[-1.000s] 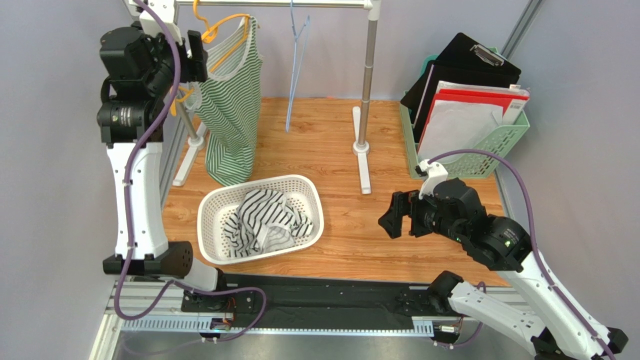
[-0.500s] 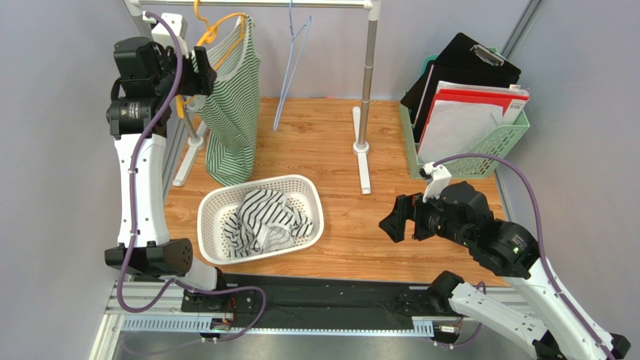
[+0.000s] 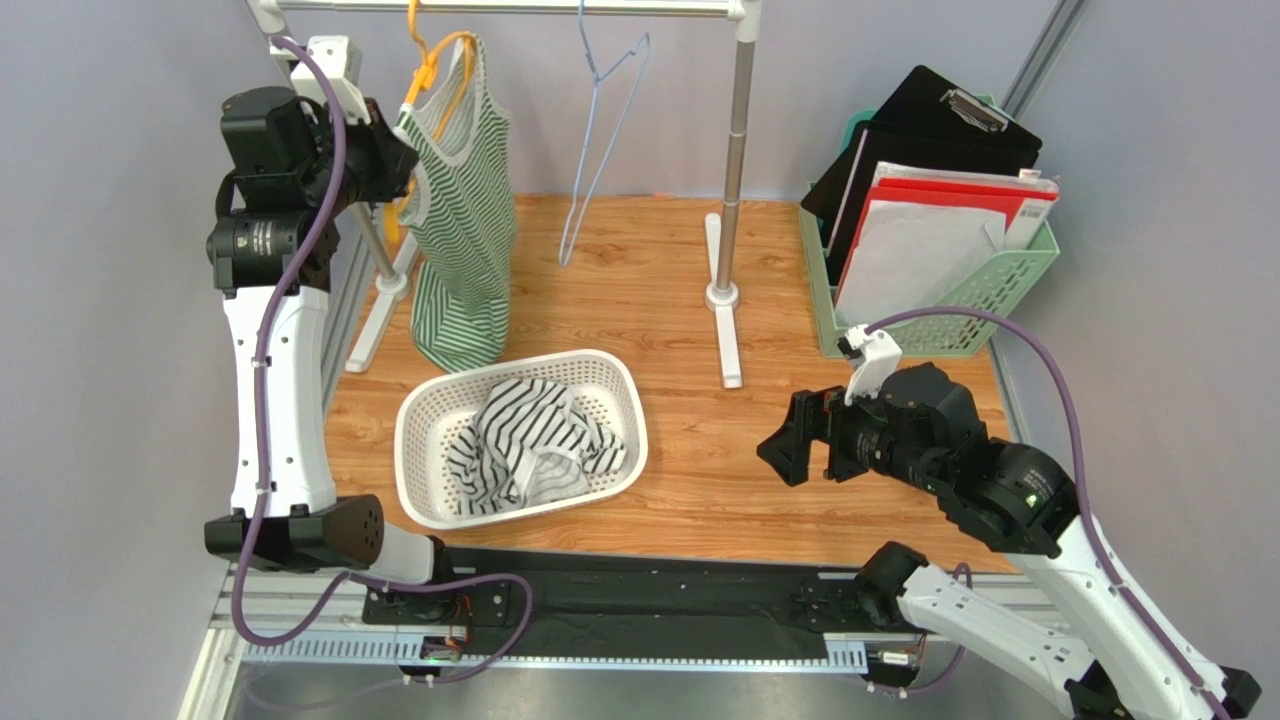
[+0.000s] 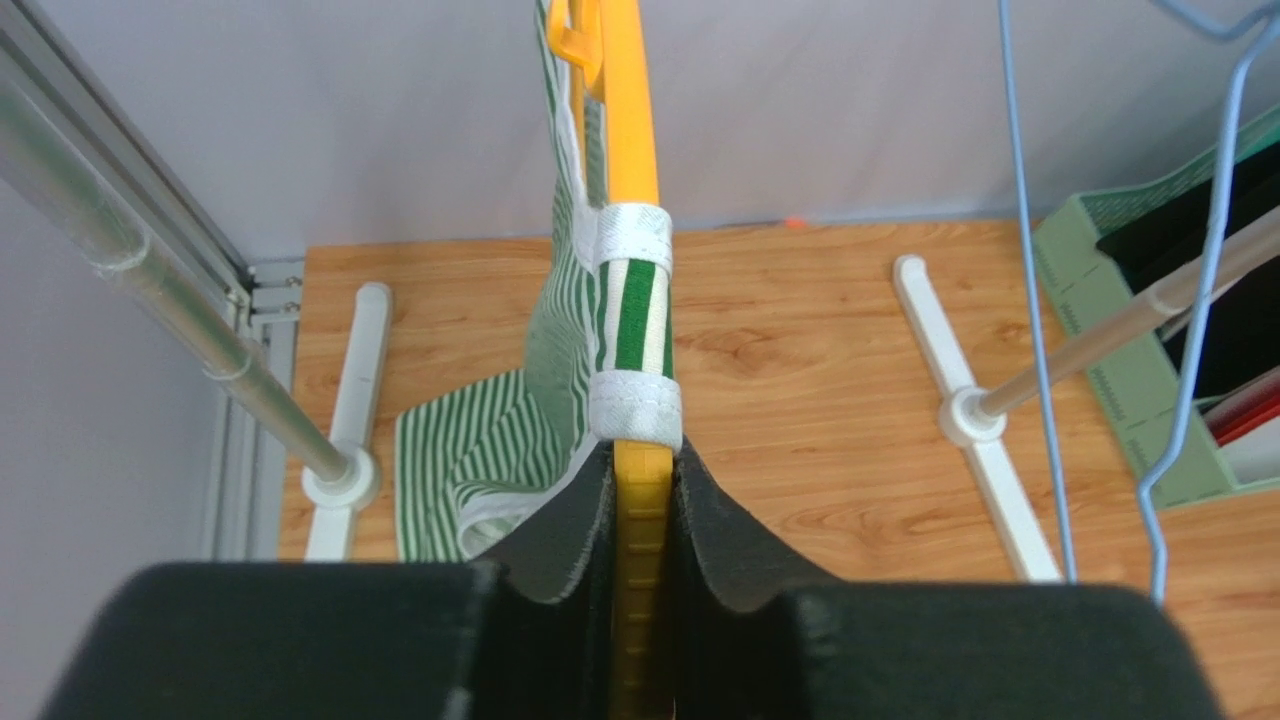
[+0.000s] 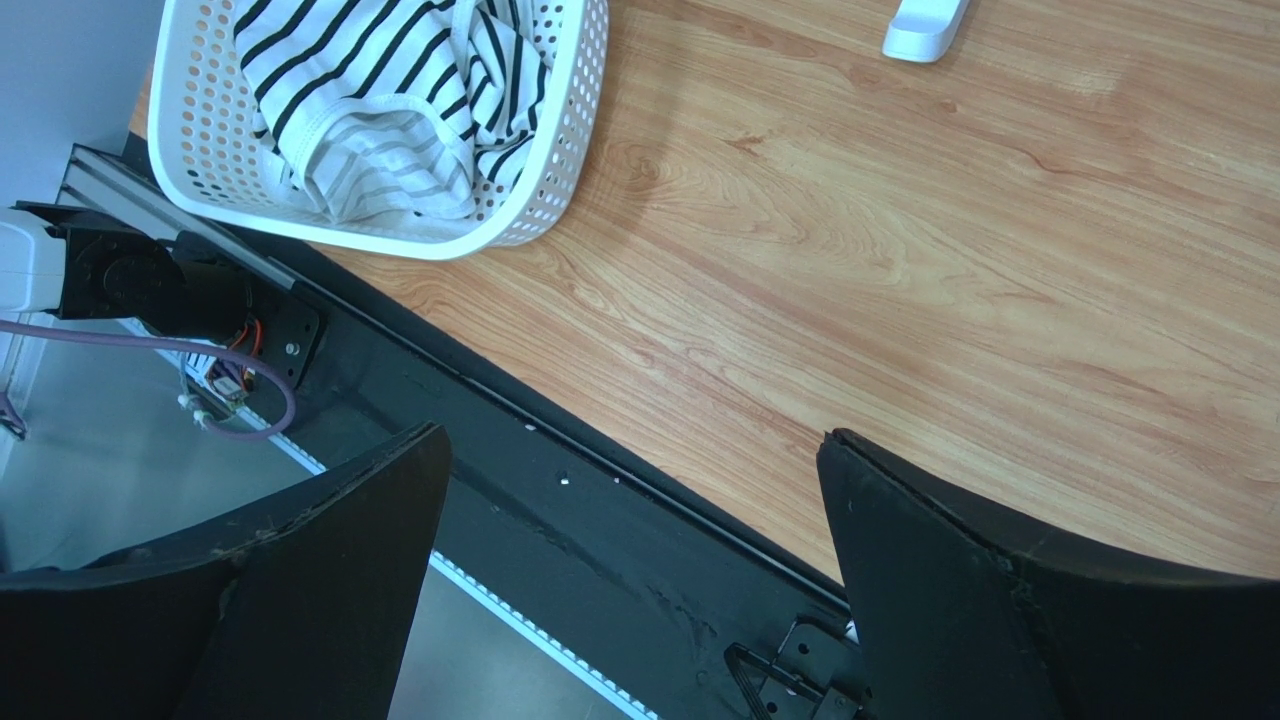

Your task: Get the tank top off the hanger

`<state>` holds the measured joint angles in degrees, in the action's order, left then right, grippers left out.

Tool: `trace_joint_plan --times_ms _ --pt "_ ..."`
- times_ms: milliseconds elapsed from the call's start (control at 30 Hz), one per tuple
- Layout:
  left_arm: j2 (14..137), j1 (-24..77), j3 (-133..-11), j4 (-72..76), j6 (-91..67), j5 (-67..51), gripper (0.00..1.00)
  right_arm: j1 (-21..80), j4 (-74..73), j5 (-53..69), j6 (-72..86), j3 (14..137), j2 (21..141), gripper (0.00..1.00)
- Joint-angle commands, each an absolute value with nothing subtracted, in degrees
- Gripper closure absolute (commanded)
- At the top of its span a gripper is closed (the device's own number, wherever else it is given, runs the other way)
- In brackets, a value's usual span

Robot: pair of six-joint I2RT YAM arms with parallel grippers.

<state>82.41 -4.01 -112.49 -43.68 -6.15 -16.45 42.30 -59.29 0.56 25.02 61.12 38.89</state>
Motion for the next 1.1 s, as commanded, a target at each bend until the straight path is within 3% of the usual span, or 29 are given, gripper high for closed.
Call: trace_joint_plan --times_ms 0,67,700,1067 --pt "80.9 -4.3 -115.9 -43.3 -9.7 -15.6 0.94 42.4 -57.2 1.7 24.8 61.6 39.1 0.0" --pt "80.6 -4.3 -117.4 -43.9 -10.5 -14.2 1.0 42.4 -57.2 1.7 25.0 61.6 39.3 0.0" --pt "73.5 -4.3 -127.8 -42.4 -18.7 -15.9 1.0 42.4 -57.0 1.2 25.8 61.4 39.9 0.0" --pt "56.2 -4.3 -117.1 -44.0 -22.0 -11.9 1.0 42.4 -56.8 1.5 25.7 61.6 40.1 0.0"
